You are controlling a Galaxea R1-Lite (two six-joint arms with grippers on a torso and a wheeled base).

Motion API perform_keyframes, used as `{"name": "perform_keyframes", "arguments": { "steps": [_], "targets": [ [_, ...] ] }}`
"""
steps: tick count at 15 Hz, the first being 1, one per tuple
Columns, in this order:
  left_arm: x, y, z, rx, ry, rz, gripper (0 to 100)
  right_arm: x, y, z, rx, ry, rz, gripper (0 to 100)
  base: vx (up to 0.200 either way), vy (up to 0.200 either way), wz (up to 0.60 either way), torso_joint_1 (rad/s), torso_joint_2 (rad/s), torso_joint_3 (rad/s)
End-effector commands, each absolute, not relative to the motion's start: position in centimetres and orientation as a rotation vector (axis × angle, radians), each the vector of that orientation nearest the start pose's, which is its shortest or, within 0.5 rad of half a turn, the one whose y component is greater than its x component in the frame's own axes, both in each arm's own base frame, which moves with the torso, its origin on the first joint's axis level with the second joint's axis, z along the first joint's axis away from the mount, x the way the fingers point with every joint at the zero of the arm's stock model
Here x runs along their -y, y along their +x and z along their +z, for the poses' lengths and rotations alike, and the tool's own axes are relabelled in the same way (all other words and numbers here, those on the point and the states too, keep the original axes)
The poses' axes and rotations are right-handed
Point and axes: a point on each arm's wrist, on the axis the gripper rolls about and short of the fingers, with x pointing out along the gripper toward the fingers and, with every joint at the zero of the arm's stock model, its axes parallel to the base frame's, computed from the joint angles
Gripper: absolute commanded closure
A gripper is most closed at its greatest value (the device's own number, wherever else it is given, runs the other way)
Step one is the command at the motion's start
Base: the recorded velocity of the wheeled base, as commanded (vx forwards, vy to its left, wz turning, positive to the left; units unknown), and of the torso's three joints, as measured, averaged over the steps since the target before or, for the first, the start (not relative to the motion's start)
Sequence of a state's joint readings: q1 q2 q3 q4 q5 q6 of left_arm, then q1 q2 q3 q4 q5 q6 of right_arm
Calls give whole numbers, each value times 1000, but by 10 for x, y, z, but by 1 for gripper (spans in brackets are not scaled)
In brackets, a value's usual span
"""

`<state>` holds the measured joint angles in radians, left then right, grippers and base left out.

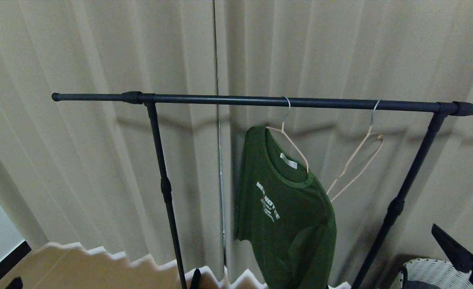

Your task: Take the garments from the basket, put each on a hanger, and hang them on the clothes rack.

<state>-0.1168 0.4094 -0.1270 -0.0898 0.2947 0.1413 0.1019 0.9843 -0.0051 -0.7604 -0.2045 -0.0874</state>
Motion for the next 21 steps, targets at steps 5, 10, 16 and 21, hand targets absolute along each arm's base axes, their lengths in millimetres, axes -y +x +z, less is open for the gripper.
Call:
{"name": "perform_keyframes", "arguments": {
  "steps": [5, 10, 16, 21],
  "targets": [
    [-7, -30, 103, -125, 91, 287, 0, 5, 20, 120, -307, -117, -200, 0, 0, 0, 0, 0, 0, 0],
    [-5, -22, 82, -135, 43, 344, 0, 3, -18, 99, -325, -99, -265, 0, 0, 0, 0, 0, 0, 0],
    [-2, -23, 86, 93, 93, 84, 0, 0, -29, 82, -68, -76, -8, 0, 0, 0, 0, 0, 0, 0],
    [0, -23, 86, 90, 23, 4, 0, 0, -23, 76, 6, 8, -3, 0, 0, 0, 0, 0, 0, 0]
  ]
}}
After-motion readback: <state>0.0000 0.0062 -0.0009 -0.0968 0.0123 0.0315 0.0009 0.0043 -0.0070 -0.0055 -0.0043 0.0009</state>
